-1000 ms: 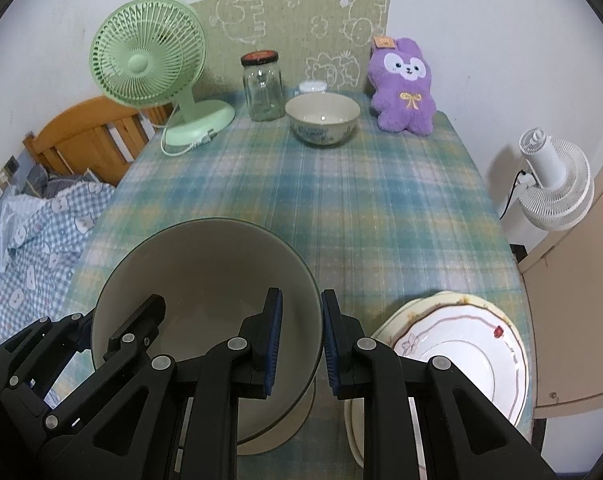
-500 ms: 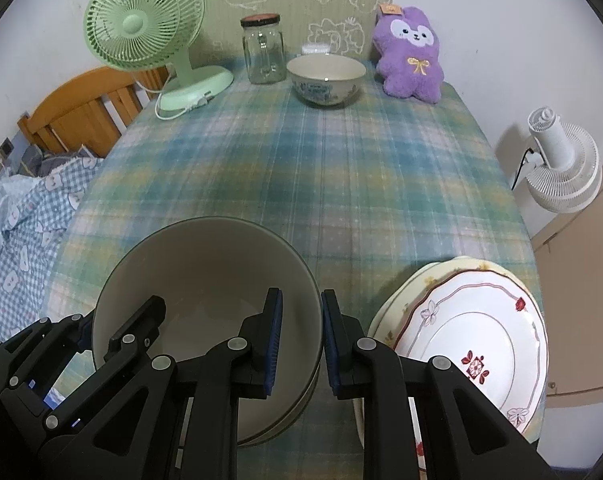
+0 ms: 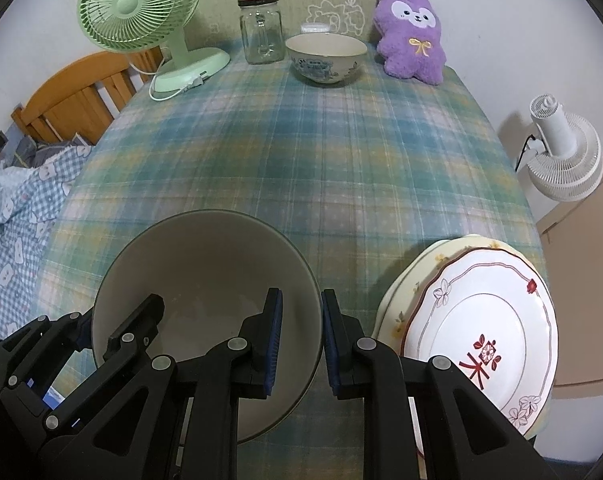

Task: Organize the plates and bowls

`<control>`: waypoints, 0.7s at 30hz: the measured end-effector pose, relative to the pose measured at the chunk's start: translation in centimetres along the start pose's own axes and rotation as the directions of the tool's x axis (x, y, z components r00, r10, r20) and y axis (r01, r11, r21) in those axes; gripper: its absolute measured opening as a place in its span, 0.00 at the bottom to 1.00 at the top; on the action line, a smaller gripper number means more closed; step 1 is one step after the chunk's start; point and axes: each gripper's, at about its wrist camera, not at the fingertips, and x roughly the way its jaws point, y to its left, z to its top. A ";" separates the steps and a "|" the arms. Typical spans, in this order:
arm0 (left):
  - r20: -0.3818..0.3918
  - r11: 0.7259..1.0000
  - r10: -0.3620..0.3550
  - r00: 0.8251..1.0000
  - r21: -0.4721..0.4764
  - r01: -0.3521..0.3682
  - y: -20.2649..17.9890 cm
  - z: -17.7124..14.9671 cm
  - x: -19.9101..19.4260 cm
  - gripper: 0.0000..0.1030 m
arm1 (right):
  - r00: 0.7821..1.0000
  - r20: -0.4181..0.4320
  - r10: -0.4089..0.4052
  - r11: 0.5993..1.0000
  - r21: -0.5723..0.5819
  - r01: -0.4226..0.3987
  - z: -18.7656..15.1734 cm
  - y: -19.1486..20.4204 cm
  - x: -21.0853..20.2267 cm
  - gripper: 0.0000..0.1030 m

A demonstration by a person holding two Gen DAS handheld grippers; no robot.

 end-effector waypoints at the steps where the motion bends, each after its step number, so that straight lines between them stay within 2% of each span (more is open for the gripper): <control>1: 0.001 1.000 0.001 1.000 0.003 -0.001 0.0 0.0 0.0 0.17 | 1.000 -0.001 -0.001 1.000 0.001 0.001 0.0 0.0 0.0 0.22; 6: -0.021 1.000 -0.026 0.999 -0.014 0.025 0.2 -0.2 0.5 0.18 | 1.000 -0.009 -0.016 1.000 0.010 0.016 -0.2 0.0 0.2 0.22; 9: -0.010 1.000 -0.021 1.000 0.001 0.022 0.0 -0.3 0.3 0.23 | 1.000 -0.016 -0.004 1.000 0.013 0.004 -0.3 -0.2 0.3 0.23; 14: -0.004 1.000 -0.025 1.000 0.002 0.025 0.2 -0.1 0.1 0.38 | 1.000 -0.023 0.020 1.000 0.022 -0.019 -0.1 -0.7 0.2 0.24; 16: -0.003 1.000 -0.025 1.000 -0.009 0.025 0.4 0.0 -0.1 0.51 | 1.000 -0.016 0.023 1.000 0.020 -0.023 0.0 -0.8 -0.1 0.25; 18: 0.005 1.000 -0.021 1.000 -0.016 0.021 0.6 0.2 -0.4 0.59 | 0.999 -0.006 0.033 0.999 0.020 -0.032 0.2 -0.9 -0.7 0.36; 19: 0.014 1.000 -0.021 1.000 -0.016 0.021 0.7 0.2 -0.6 0.62 | 0.999 0.001 0.040 0.999 0.022 -0.040 0.2 -1.0 -1.0 0.52; 20: 0.025 1.000 -0.015 1.000 -0.013 0.016 0.7 0.3 -0.9 0.62 | 0.999 0.015 0.049 0.998 0.028 -0.049 0.2 -1.1 -1.4 0.62; 21: 0.034 1.000 -0.010 0.999 -0.011 0.011 0.7 0.4 -1.2 0.65 | 0.998 0.029 0.051 0.998 0.031 -0.052 0.2 -1.1 -1.8 0.63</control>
